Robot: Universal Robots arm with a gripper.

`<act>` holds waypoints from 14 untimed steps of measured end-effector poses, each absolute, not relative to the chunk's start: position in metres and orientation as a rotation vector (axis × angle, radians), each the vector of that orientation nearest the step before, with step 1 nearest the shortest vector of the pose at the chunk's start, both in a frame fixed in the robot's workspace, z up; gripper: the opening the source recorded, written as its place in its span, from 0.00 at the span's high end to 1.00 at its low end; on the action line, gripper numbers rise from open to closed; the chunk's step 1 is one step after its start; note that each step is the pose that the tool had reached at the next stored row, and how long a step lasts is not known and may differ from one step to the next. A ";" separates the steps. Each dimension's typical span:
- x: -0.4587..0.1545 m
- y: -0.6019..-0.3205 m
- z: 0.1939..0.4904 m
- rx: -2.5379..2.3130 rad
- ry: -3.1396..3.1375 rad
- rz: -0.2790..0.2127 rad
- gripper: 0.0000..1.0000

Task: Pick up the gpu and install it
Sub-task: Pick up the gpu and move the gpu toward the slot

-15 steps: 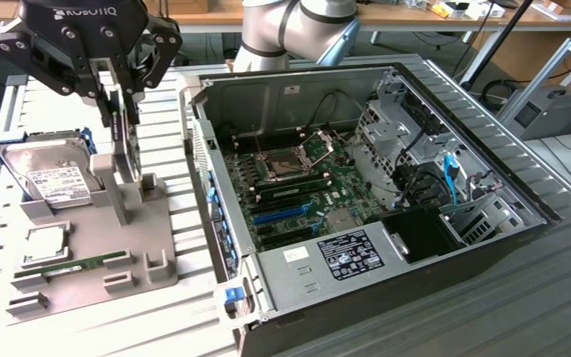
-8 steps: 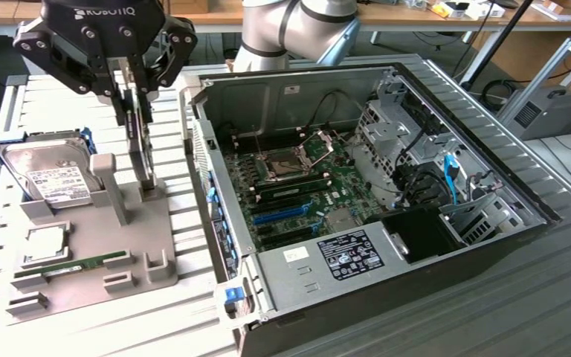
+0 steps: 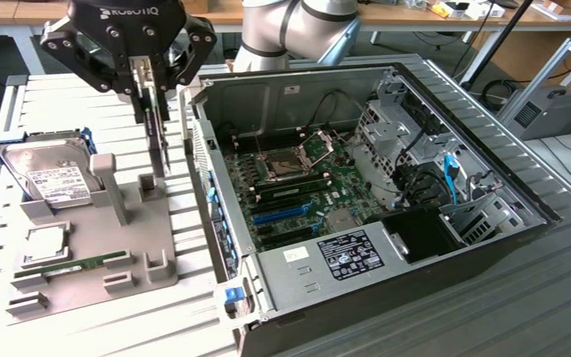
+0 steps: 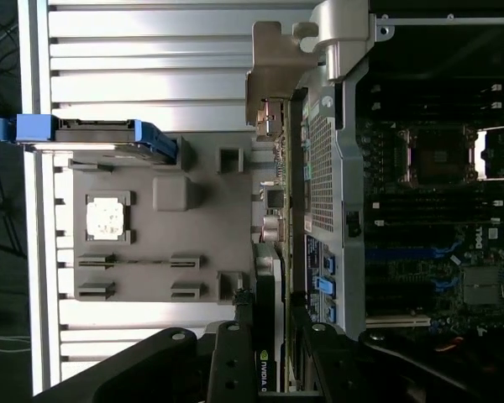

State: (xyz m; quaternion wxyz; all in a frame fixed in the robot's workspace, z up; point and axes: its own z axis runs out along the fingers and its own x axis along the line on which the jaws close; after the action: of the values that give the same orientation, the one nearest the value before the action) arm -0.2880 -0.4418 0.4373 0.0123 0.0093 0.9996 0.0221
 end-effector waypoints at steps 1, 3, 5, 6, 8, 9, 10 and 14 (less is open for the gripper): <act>-0.284 -0.442 0.437 0.029 3.116 0.069 0.73; -0.277 -0.442 0.437 0.029 3.116 0.069 0.73; -0.272 -0.442 0.437 0.029 3.116 0.069 0.73; -0.269 -0.442 0.437 0.029 3.116 0.069 0.73; -0.264 -0.442 0.437 0.029 3.116 0.069 0.73; -0.261 -0.442 0.437 0.029 3.116 0.069 0.73; -0.258 -0.442 0.437 0.029 3.116 0.069 0.73; -0.245 -0.442 0.437 0.029 3.116 0.069 0.73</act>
State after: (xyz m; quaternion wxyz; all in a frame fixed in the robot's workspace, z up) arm -0.2453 -0.4416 0.4374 0.0123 0.0092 0.9996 0.0221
